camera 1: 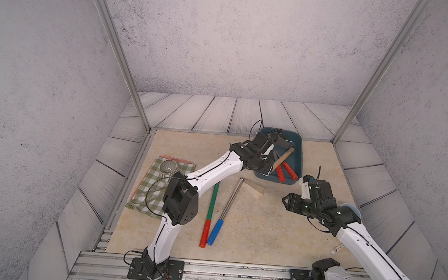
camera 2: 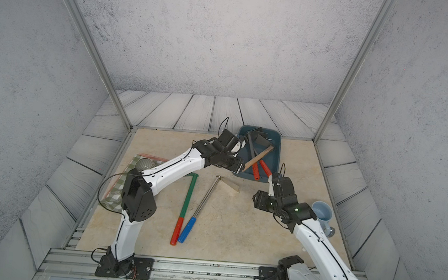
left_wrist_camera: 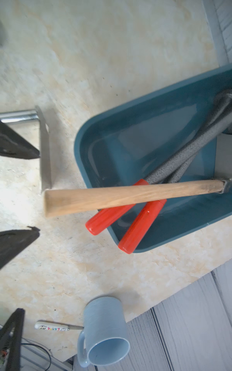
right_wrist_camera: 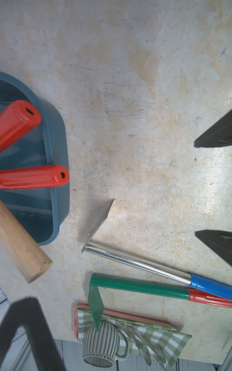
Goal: Put the small hoe into the storage box
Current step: Place the hoe in the storage box, then adjust the hoe at the center of the board.
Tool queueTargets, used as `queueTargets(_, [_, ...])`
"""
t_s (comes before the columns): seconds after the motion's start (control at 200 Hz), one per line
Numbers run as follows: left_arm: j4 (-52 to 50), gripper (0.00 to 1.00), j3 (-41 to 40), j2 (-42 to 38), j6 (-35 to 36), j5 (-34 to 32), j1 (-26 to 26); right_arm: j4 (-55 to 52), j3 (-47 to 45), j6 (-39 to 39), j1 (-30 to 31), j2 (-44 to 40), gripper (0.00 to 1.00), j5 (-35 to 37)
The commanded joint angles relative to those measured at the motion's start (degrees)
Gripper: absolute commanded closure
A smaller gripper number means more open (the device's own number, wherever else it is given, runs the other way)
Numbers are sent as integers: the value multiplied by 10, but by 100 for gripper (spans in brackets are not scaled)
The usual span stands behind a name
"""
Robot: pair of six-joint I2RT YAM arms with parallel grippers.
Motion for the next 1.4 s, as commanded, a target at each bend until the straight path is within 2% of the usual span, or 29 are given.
queueTargets(0.0, [-21, 41, -49, -47, 14, -19, 11, -1, 19, -2, -1, 5, 35, 3])
queueTargets(0.155, [-39, 42, -117, -97, 15, -41, 15, 1, 23, -6, -1, 17, 34, 2])
queueTargets(0.44, [-49, 46, -252, -166, -5, -42, 15, 10, 22, -24, -1, 15, 34, -20])
queueTargets(0.706, [42, 46, -402, -237, -24, -14, 15, 35, 10, -31, -1, 8, 34, -84])
queueTargets(1.041, [80, 45, -459, -252, -28, 31, 15, 66, -7, -30, -2, -11, 34, -158])
queueTargets(1.391, [74, 47, -472, -203, -31, 3, 11, 57, -4, -32, -1, -20, 34, -159])
